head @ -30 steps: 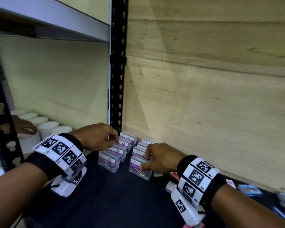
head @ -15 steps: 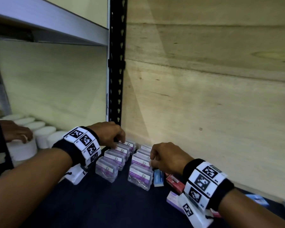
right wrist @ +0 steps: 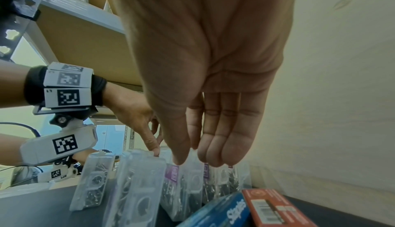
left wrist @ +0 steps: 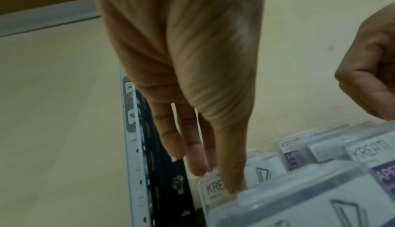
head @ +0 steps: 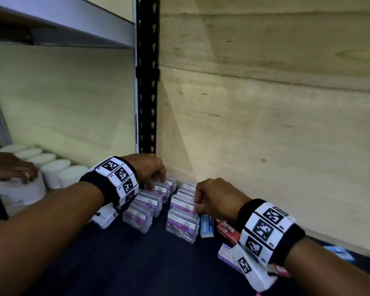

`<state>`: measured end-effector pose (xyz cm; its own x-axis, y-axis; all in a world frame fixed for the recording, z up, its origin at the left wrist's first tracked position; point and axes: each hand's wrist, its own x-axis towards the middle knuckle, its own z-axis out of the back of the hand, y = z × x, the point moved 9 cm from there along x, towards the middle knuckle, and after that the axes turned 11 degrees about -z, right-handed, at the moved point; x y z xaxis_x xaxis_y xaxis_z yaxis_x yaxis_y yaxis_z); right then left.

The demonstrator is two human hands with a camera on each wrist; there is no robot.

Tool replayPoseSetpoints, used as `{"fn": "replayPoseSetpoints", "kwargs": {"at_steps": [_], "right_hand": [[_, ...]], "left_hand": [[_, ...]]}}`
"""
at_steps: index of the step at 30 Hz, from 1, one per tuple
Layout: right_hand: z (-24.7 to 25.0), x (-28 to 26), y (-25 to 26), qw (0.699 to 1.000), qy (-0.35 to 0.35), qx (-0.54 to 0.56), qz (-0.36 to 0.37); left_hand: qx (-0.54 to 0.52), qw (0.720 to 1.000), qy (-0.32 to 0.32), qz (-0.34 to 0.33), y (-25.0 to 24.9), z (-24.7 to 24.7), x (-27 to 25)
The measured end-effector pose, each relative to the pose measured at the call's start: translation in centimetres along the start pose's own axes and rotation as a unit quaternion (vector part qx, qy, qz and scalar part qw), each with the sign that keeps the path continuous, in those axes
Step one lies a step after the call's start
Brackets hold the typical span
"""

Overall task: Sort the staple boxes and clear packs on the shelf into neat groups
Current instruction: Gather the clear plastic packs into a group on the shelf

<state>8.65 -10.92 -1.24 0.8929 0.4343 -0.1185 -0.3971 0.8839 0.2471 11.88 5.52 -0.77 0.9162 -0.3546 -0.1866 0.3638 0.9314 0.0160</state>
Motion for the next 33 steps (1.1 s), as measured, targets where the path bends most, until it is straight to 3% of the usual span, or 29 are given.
{"fn": "replayPoseSetpoints", "kwargs": {"at_steps": [7,12,15,19,33], "right_hand": [[0.1,0.1,0.1,1.000,0.001,-0.007,-0.001],[0.0,0.2,0.1,1.000,0.002,-0.006,-0.003],[0.1,0.3,0.0,1.000,-0.002,0.005,-0.008],[0.2,0.4,0.1,1.000,-0.003,0.004,-0.009],[0.2,0.4,0.0,1.000,-0.001,0.017,-0.006]], "left_hand": [[0.017,1.000,-0.013,0.002,0.2,0.3,0.0],[-0.039,0.998,-0.039,-0.002,0.6,1.2,-1.2],[-0.118,0.992,0.026,-0.018,-0.3,0.4,-2.3],[-0.094,0.993,0.072,-0.005,-0.7,-0.8,-2.8],[-0.050,0.999,0.001,-0.008,-0.9,-0.6,-1.4]]}}
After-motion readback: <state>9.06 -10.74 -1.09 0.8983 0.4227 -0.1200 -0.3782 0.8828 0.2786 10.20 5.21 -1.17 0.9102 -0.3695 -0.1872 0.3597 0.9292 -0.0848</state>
